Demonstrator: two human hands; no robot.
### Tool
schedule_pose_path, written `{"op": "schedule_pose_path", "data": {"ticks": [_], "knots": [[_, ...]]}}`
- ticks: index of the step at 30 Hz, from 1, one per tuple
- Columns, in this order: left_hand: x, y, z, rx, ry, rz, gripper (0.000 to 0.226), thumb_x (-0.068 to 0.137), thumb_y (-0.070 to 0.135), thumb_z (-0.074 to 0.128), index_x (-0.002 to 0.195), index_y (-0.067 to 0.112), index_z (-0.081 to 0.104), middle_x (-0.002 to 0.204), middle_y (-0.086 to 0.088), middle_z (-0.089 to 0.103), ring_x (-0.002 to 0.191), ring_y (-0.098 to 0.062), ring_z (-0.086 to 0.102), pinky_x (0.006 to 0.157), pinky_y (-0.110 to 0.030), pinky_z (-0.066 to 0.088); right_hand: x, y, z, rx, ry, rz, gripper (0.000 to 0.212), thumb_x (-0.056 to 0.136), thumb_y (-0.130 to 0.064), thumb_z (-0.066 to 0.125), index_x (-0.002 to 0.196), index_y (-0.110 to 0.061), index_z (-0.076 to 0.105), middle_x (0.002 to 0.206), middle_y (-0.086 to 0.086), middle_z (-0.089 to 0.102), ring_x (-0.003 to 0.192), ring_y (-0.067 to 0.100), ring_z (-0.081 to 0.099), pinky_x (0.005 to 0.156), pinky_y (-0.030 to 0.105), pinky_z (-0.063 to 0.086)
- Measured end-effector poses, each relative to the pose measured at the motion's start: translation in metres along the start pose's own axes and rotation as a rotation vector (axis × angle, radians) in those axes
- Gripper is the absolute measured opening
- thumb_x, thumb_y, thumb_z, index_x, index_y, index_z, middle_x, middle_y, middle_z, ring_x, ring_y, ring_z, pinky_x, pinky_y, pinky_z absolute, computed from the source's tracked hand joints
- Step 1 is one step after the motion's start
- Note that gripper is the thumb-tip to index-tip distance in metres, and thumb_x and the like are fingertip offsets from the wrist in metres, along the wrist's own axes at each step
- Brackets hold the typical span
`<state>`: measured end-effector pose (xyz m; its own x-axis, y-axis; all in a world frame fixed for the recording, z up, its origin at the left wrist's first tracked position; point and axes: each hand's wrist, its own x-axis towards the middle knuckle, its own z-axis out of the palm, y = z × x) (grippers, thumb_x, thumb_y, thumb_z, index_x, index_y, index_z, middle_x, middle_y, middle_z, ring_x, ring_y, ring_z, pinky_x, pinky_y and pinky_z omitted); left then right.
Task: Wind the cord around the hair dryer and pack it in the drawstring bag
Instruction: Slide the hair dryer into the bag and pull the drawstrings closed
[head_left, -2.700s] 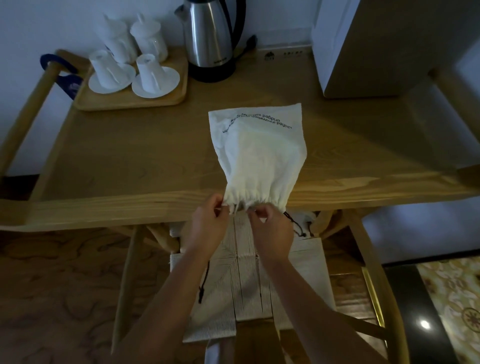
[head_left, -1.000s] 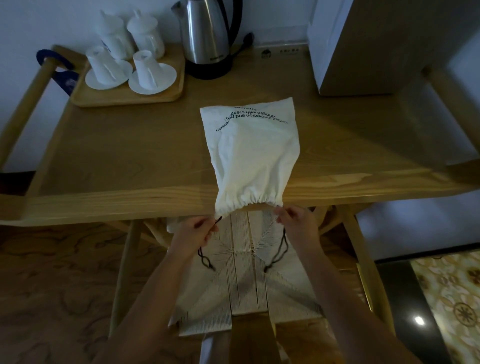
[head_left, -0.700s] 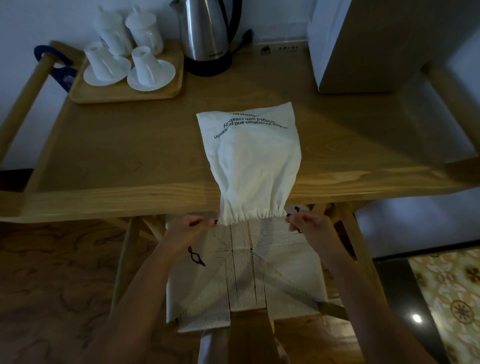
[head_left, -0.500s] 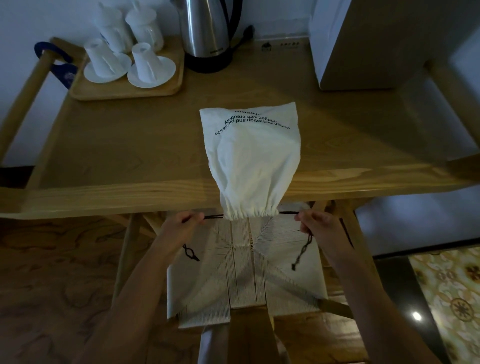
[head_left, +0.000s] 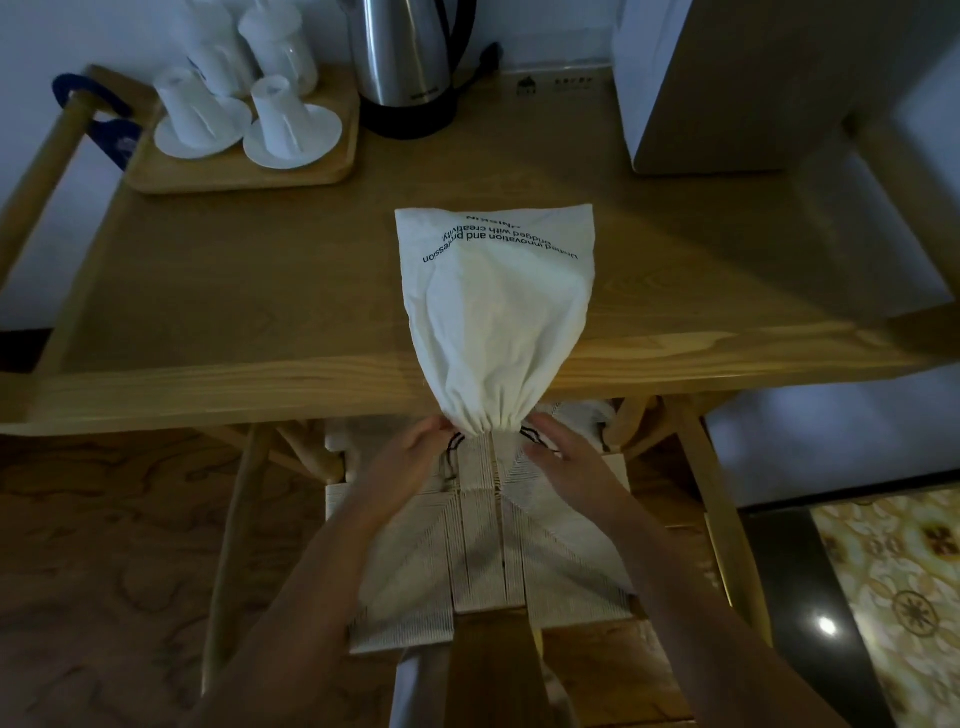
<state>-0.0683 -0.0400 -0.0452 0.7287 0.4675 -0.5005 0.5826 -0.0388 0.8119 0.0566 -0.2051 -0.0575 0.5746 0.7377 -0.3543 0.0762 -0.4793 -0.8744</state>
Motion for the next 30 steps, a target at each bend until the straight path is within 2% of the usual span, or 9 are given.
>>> {"op": "schedule_pose_path", "data": {"ticks": [3, 5, 7, 12, 17, 22, 25, 28, 30], "knots": [[0.004, 0.007, 0.009, -0.055, 0.038, -0.003, 0.035, 0.094, 0.040, 0.044, 0.070, 0.045, 0.070, 0.072, 0.021, 0.071, 0.075, 0.008, 0.063, 0.072, -0.023, 0.038, 0.009, -0.010, 0.004, 0.016, 0.035, -0.031, 0.021, 0.093, -0.019, 0.047, 0.105, -0.017, 0.064, 0.093, -0.004, 0.068, 0.088, 0.012, 0.061, 0.083, 0.035, 0.045], [0.006, 0.003, 0.007, -0.082, 0.041, -0.050, 0.040, 0.094, 0.036, 0.047, 0.064, 0.025, 0.070, 0.058, 0.010, 0.067, 0.062, -0.009, 0.061, 0.069, -0.026, 0.045, 0.010, -0.008, -0.001, -0.060, 0.040, -0.024, 0.026, 0.093, -0.021, 0.048, 0.074, -0.022, 0.065, 0.058, -0.006, 0.054, 0.053, 0.010, 0.049, 0.057, 0.030, 0.040], [0.006, 0.000, 0.002, -0.100, 0.056, -0.102, 0.033, 0.093, 0.031, 0.051, 0.066, 0.019, 0.067, 0.056, 0.010, 0.061, 0.060, -0.014, 0.050, 0.063, -0.027, 0.042, 0.010, -0.003, -0.008, -0.067, 0.034, -0.048, 0.033, 0.094, -0.021, 0.049, 0.063, -0.028, 0.058, 0.050, -0.008, 0.043, 0.042, 0.005, 0.034, 0.046, 0.020, 0.028], [0.004, 0.005, -0.007, -0.130, 0.239, -0.118, 0.018, 0.090, 0.024, 0.057, 0.077, 0.016, 0.067, 0.077, -0.007, 0.057, 0.069, -0.017, 0.046, 0.061, -0.027, 0.038, 0.012, -0.002, -0.019, -0.051, 0.103, -0.088, 0.031, 0.093, -0.019, 0.051, 0.063, -0.025, 0.056, 0.046, -0.016, 0.051, 0.040, 0.002, 0.037, 0.042, 0.011, 0.029], [-0.003, 0.006, -0.021, 0.101, 0.035, -0.110, 0.023, 0.093, 0.030, 0.053, 0.085, 0.014, 0.067, 0.076, -0.004, 0.059, 0.073, -0.017, 0.053, 0.075, -0.032, 0.043, 0.005, -0.001, -0.035, -0.112, -0.034, -0.041, 0.028, 0.093, -0.020, 0.051, 0.067, -0.025, 0.059, 0.048, -0.010, 0.045, 0.036, 0.002, 0.035, 0.041, 0.012, 0.027], [-0.009, 0.010, -0.070, 0.401, -0.102, -0.044, 0.013, 0.088, 0.023, 0.060, 0.079, 0.028, 0.067, 0.078, 0.007, 0.066, 0.076, -0.010, 0.061, 0.068, -0.025, 0.044, -0.001, 0.000, -0.063, -0.331, -0.213, 0.060, 0.018, 0.090, -0.026, 0.056, 0.077, -0.015, 0.063, 0.067, 0.000, 0.057, 0.059, 0.009, 0.051, 0.057, 0.021, 0.039], [-0.012, 0.012, -0.093, 0.641, -0.064, -0.016, 0.021, 0.086, 0.019, 0.063, 0.072, 0.034, 0.063, 0.076, 0.011, 0.065, 0.077, -0.010, 0.061, 0.064, -0.024, 0.041, -0.009, -0.005, -0.084, -0.527, -0.179, 0.040, 0.014, 0.088, -0.026, 0.058, 0.077, -0.020, 0.064, 0.068, -0.008, 0.058, 0.060, 0.004, 0.052, 0.057, 0.016, 0.037], [-0.015, 0.025, -0.113, 0.734, 0.027, 0.091, 0.022, 0.083, 0.012, 0.067, 0.072, 0.031, 0.064, 0.076, 0.008, 0.064, 0.078, -0.013, 0.061, 0.065, -0.024, 0.042, -0.011, -0.020, -0.104, -0.719, -0.097, -0.009, 0.013, 0.086, -0.029, 0.060, 0.082, -0.019, 0.066, 0.085, -0.002, 0.057, 0.083, 0.014, 0.052, 0.072, 0.028, 0.039], [-0.013, 0.044, -0.118, 0.872, 0.111, 0.215, 0.014, 0.082, 0.008, 0.065, 0.080, 0.021, 0.071, 0.086, -0.004, 0.066, 0.085, -0.024, 0.061, 0.071, -0.034, 0.046, -0.008, -0.041, -0.113, -0.846, 0.001, -0.012, 0.011, 0.086, -0.033, 0.059, 0.082, -0.023, 0.063, 0.087, -0.001, 0.051, 0.088, 0.017, 0.047, 0.074, 0.031, 0.036]]}}
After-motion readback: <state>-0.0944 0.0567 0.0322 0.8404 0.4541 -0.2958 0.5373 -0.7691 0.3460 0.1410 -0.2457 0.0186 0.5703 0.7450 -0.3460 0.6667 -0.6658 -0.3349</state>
